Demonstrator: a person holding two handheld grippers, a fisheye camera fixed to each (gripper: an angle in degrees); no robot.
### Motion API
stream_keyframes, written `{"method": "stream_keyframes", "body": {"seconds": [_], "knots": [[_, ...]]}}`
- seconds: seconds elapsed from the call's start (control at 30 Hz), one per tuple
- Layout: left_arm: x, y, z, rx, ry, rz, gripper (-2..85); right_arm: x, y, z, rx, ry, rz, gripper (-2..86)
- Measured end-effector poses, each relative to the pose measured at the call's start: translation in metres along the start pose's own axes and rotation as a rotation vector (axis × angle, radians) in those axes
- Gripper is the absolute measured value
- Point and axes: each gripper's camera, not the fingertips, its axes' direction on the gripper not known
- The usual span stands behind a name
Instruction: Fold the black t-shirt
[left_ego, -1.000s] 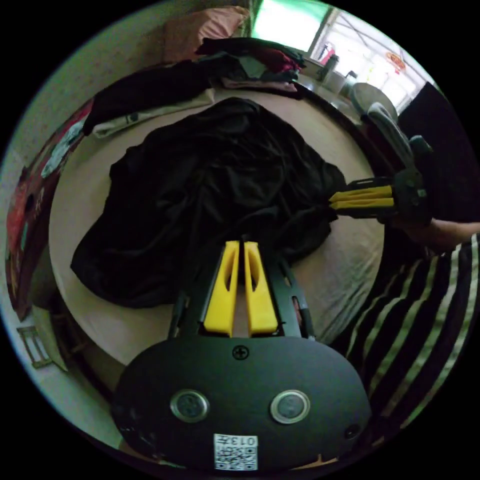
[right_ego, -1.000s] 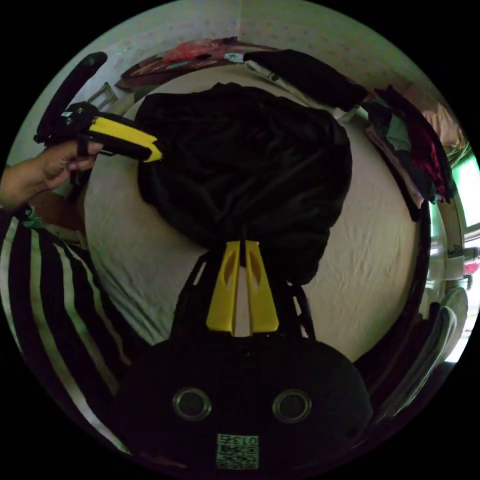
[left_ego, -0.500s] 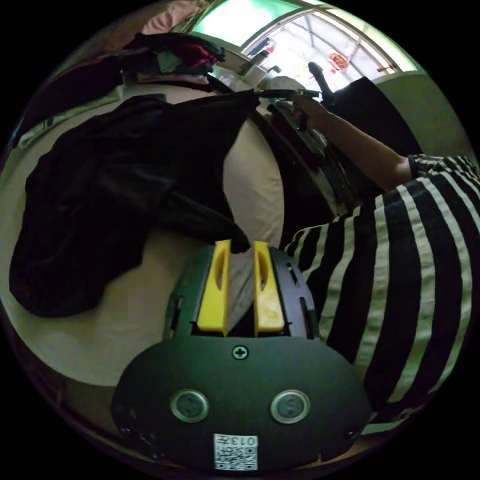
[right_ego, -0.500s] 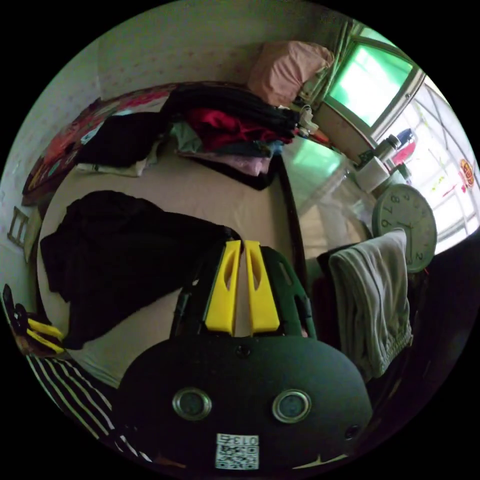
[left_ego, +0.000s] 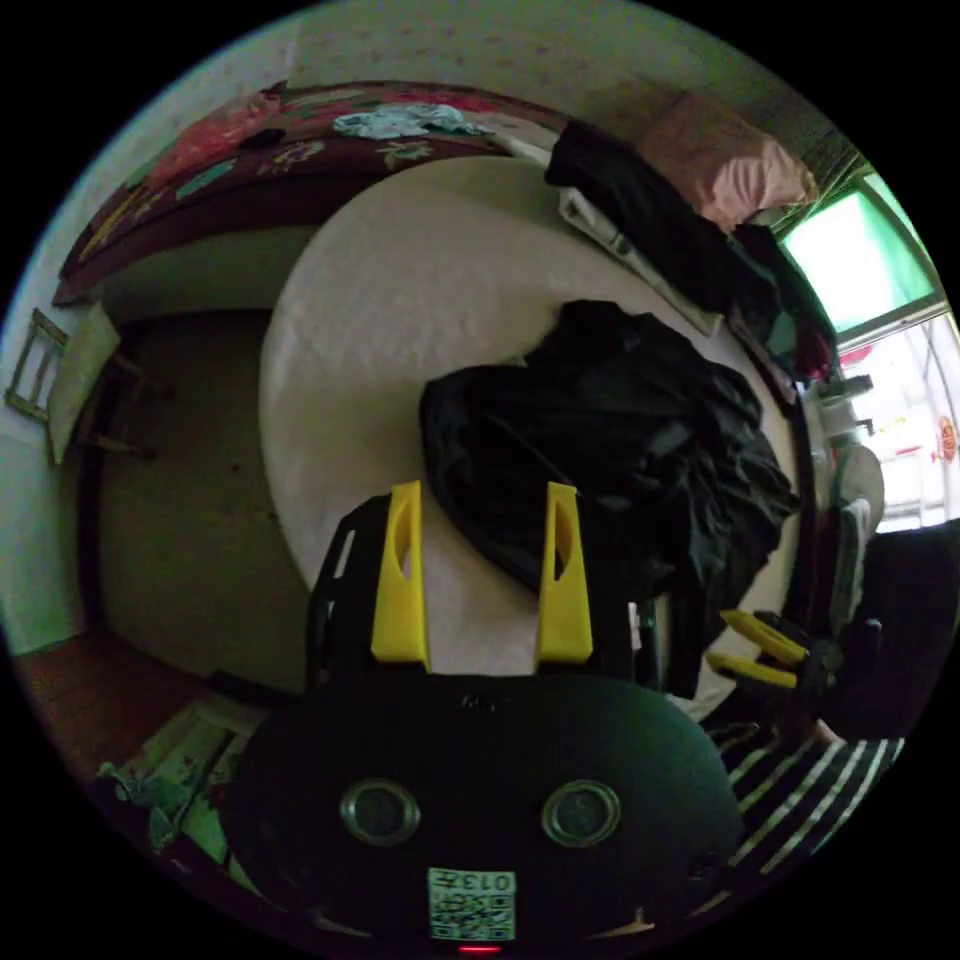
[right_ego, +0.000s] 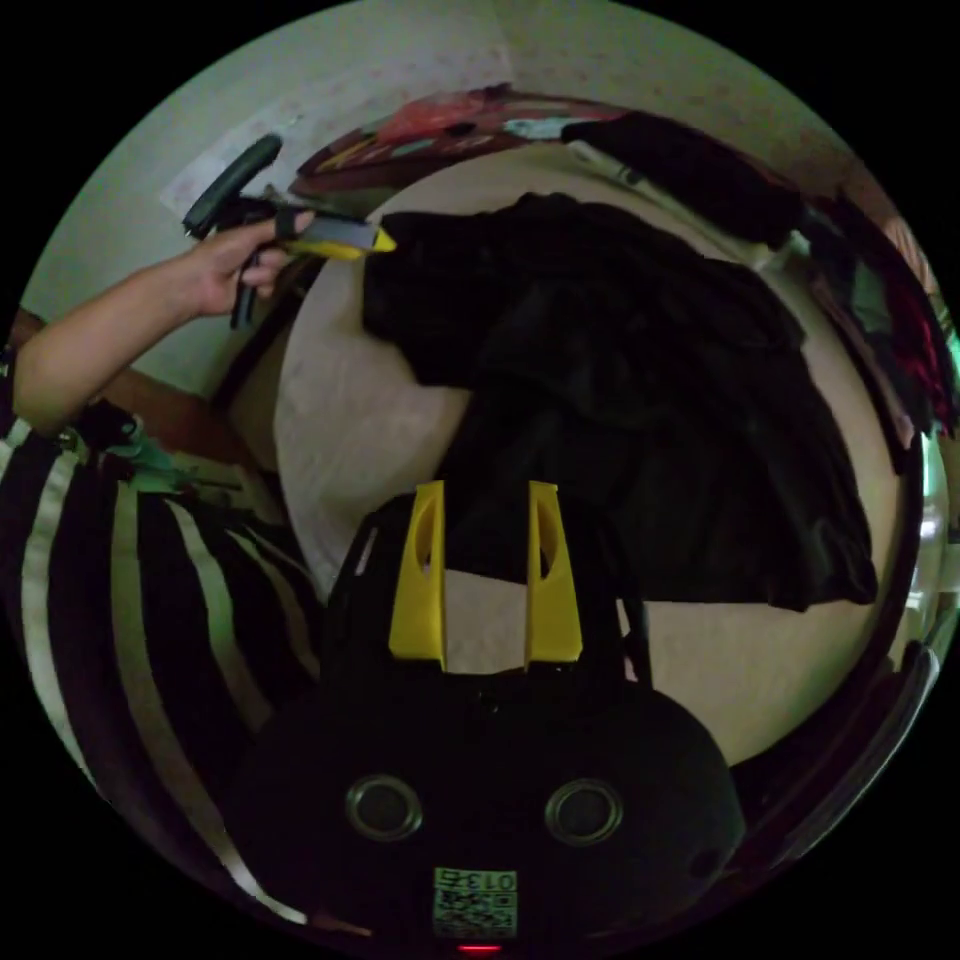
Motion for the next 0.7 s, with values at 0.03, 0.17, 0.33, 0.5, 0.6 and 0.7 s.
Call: {"method": "stream_keyframes", "body": {"seconds": [0.03,0.17,0.33,0.5,0.6,0.7], "knots": [[-0.004,-0.003,-0.001,-0.003,-0.044,-0.013,17.2,-0.004,-0.001,0.004,-0.026,-0.003,-0.004,12.7],[-0.02,-0.006,-0.005,-0.028,-0.053,-0.051,14.8,-0.016,0.002,0.013,-0.098,0.065,0.006,11.3],[-0.046,-0.001,-0.022,-0.058,-0.039,-0.053,1.6,-0.031,0.017,0.007,-0.136,0.159,-0.028,3.5],[-0.073,0.008,-0.062,0.016,0.284,0.075,0.1,-0.022,0.053,-0.039,-0.054,0.316,0.032,1.2],[-0.102,0.018,-0.113,0.248,0.656,0.152,-0.2,0.004,0.087,-0.091,0.053,0.417,0.146,0.9],[-0.127,0.034,-0.167,0.453,0.798,0.228,-0.2,0.034,0.128,-0.148,0.163,0.528,0.333,0.8]]}}
